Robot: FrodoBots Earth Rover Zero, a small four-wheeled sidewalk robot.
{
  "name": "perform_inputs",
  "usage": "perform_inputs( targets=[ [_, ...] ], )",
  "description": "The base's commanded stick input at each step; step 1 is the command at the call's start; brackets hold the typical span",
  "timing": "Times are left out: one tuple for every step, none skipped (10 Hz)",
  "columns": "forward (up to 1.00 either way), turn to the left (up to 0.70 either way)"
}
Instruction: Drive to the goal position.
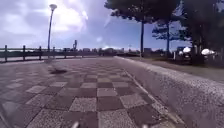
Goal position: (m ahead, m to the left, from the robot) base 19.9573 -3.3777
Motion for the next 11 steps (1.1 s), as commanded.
perform_inputs(
  targets=[
    [0.7,0.0],
    [0.7,0.0],
    [0.7,0.0],
    [0.7,0.0],
    [0.7,0.0],
    [0.7,0.0],
    [0.7,0.0],
    [0.7,0.0],
    [0.7,0.02],
    [0.7,0.21],
    [0.7,0.35]
  ],
)
